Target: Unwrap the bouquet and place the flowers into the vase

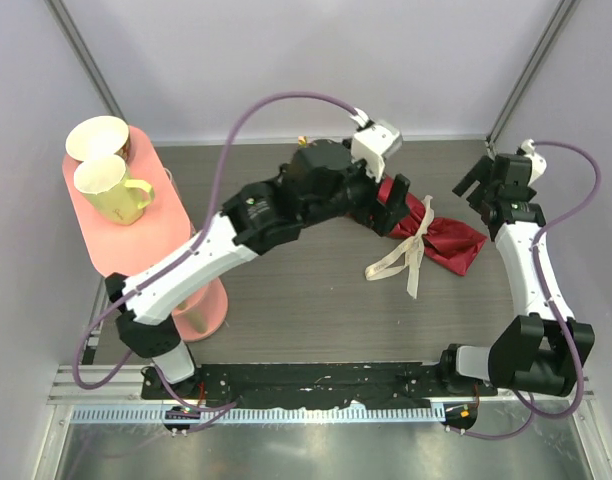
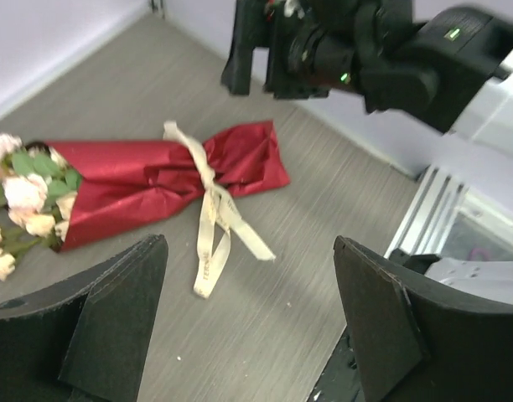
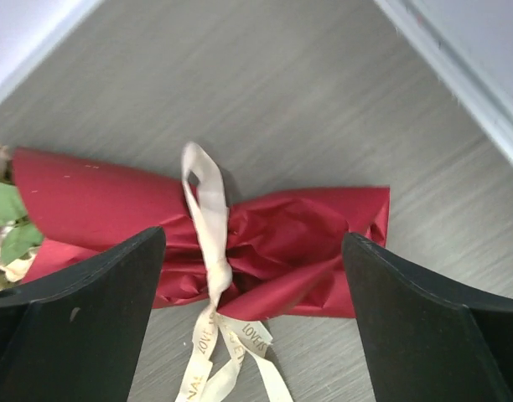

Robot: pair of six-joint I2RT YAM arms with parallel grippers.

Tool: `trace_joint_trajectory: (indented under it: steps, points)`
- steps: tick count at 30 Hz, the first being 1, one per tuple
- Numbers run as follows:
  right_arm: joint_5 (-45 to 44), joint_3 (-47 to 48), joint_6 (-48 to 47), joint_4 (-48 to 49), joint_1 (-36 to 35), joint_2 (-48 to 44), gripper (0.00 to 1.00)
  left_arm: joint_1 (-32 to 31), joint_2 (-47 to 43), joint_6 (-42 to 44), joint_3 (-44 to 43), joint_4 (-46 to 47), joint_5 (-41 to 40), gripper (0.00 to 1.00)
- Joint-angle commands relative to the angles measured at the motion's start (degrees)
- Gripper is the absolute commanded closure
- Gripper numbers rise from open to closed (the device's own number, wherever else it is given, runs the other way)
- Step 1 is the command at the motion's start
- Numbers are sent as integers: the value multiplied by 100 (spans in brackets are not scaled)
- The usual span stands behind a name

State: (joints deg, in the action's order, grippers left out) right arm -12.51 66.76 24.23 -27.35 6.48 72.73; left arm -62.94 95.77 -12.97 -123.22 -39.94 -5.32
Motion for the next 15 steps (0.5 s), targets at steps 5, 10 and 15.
trace_joint_trajectory:
  steps: [5,10,15]
  points:
    - [1115,-1348,1110,1021,398,-179,30,10,486,-469,1404,1636,127,20]
    - [1279,-2236,970,1233,-181,-777,41,18,653,-707,2284,2411,207,22]
    - [1180,-2703,847,977,-533,-1208,42,220,1013,-628,2697,2895,365,23]
